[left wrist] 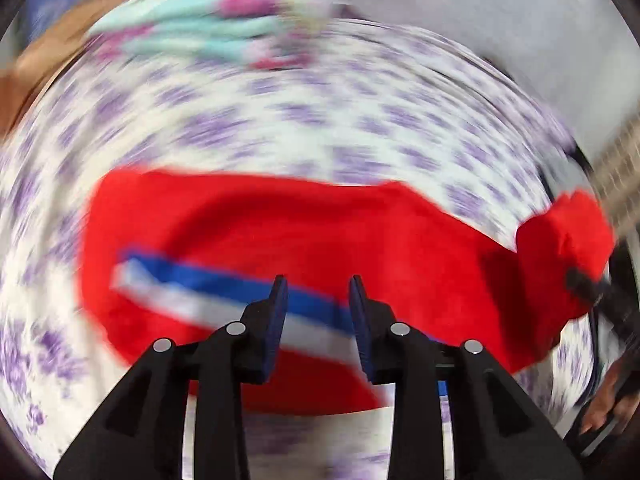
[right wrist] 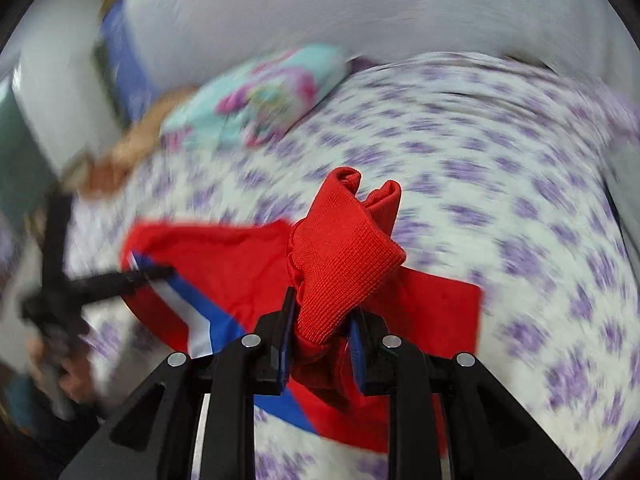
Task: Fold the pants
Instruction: 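Lay the cuff onto the waistband end and open the right gripper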
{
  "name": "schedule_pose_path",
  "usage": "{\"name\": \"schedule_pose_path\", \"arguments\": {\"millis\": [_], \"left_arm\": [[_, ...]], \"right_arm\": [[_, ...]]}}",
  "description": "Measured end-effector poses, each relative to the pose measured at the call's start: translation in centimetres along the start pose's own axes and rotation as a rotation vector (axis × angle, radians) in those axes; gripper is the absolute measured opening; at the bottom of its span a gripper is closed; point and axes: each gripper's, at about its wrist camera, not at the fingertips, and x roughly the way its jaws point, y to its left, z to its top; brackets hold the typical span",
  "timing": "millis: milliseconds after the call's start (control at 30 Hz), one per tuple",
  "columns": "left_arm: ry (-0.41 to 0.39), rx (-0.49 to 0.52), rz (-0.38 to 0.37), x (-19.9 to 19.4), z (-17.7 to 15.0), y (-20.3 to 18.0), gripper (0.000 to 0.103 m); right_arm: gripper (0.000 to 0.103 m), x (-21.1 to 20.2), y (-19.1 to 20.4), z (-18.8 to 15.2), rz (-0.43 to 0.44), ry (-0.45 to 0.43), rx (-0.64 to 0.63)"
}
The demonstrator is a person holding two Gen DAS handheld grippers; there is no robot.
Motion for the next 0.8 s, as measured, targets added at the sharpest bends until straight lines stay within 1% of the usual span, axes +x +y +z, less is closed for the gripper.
{"name": "schedule_pose_path", "arguments": {"millis": [33,67,133,167,200,233,267,300,333,400,433,467,500,533,567,600,633,700,767,800], "left_arm": [[0.006,-0.042,0.006,0.2,-0.1,1.8,0.029],[0.014,-0.064,0.002,0.6,-0.3,2.9,0.029],[0.024,-0.08,-0.034,1.4,-0.6,3.6,0.029],[0.019,-0.073,-0.038,1.5,-0.8,3.6,0.029],[0.011,-0.057,-0.032,1.6,-0.8,3.3,0.029],[0.008,-0.046,-0.027,1.7,-0.8,3.2,0.029],[0.005,-0.034,-0.023,1.8,-0.9,3.0,0.029],[0.004,-0.03,-0.025,2.0,-0.8,3.0,0.029],[0.002,-0.029,-0.03,2.2,-0.7,3.1,0.029],[0.002,-0.035,-0.05,2.1,-0.7,3.6,0.029],[0.002,-0.04,-0.064,2.1,-0.7,3.8,0.029],[0.002,-0.041,-0.07,2.0,-0.8,4.1,0.029],[0.001,-0.045,-0.078,2.0,-0.8,4.2,0.029],[-0.001,-0.046,-0.082,2.0,-0.8,4.3,0.029],[-0.002,-0.046,-0.084,2.0,-0.8,4.3,0.029],[-0.002,-0.045,-0.084,2.0,-0.9,4.4,0.029],[-0.002,-0.044,-0.082,2.0,-0.9,4.3,0.029],[-0.002,-0.042,-0.082,2.0,-0.9,4.4,0.029],[-0.002,-0.044,-0.084,2.0,-0.9,4.4,0.029],[-0.002,-0.044,-0.085,2.0,-0.9,4.4,0.029]], "right_arm": [[0.024,1.5,1.7,0.0,-0.034,0.03,-0.048],[0.024,3.5,3.5,-0.3,-0.078,0.071,-0.109],[0.025,5.9,5.2,-1.1,-0.116,0.131,-0.165],[0.028,7.2,5.8,-1.6,-0.118,0.173,-0.181],[0.03,7.6,6.0,-2.0,-0.114,0.189,-0.183],[0.037,7.6,6.1,-2.2,-0.109,0.189,-0.186],[0.041,7.3,6.3,-2.2,-0.101,0.184,-0.188],[0.042,6.8,6.5,-2.0,-0.083,0.181,-0.19],[0.046,6.1,6.7,-1.8,-0.054,0.188,-0.188],[0.051,4.5,7.1,-1.3,0.037,0.211,-0.163],[0.053,3.5,7.3,-1.0,0.073,0.205,-0.156],[0.053,2.3,7.4,-0.6,0.091,0.174,-0.157],[0.053,1.7,7.8,-0.3,0.092,0.143,-0.16],[0.047,0.9,7.7,0.2,0.089,0.106,-0.156],[0.031,0.7,7.7,0.5,0.086,0.081,-0.147],[0.025,0.9,7.2,1.1,0.072,0.058,-0.124],[0.022,1.5,6.9,1.5,0.07,0.057,-0.107],[0.022,3.7,6.2,1.8,0.099,0.098,-0.08],[0.02,7.0,6.0,1.2,0.155,0.199,-0.05],[0.019,8.2,5.9,0.7,0.154,0.232,-0.047]]}}
